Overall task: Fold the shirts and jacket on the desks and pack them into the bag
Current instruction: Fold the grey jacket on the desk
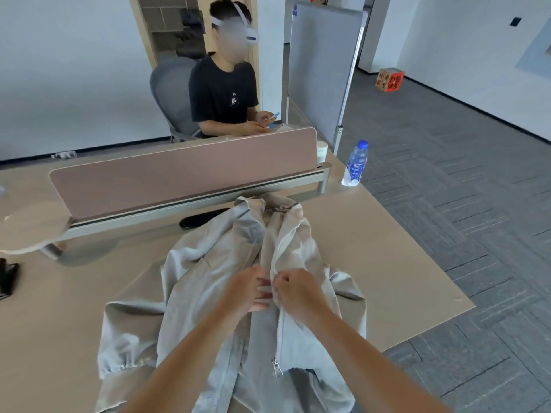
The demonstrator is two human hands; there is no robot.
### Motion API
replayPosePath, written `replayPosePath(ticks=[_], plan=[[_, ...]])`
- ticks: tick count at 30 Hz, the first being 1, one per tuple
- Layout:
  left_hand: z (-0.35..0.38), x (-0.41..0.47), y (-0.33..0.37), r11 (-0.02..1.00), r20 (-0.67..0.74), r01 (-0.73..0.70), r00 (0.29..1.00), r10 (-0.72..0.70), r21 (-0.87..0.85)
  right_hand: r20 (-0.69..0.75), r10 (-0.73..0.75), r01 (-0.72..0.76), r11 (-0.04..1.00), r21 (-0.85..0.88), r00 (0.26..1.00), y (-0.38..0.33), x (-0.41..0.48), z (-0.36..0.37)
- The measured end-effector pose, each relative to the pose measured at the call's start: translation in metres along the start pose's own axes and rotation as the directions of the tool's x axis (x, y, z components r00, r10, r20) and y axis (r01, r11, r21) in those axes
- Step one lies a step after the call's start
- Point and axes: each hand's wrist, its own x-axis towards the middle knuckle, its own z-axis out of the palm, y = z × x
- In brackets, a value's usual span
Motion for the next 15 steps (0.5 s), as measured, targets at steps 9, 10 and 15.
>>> replayPosePath(ticks=[9, 10, 15], plan=[[-0.071, -0.011, -0.014, 0.994, -0.086, -0.053, 0.994, 0.062, 0.099, 0.172, 0.151, -0.178, 0.972, 0.154, 0.973, 0.007, -0.005, 0.055], [-0.073, -0.013, -0.016, 0.986, -0.078, -0.081, 0.993, 0.092, 0.143, 0.136, 0.175, -0.201, 0.955, 0.217, 0.975, 0.007, -0.006, 0.049], [-0.07, -0.02, -0.021, 0.939, -0.01, -0.169, 0.984, 0.18, 0.298, 0.03, 0.196, -0.198, 0.951, 0.239, 0.98, 0.01, 0.005, 0.014]])
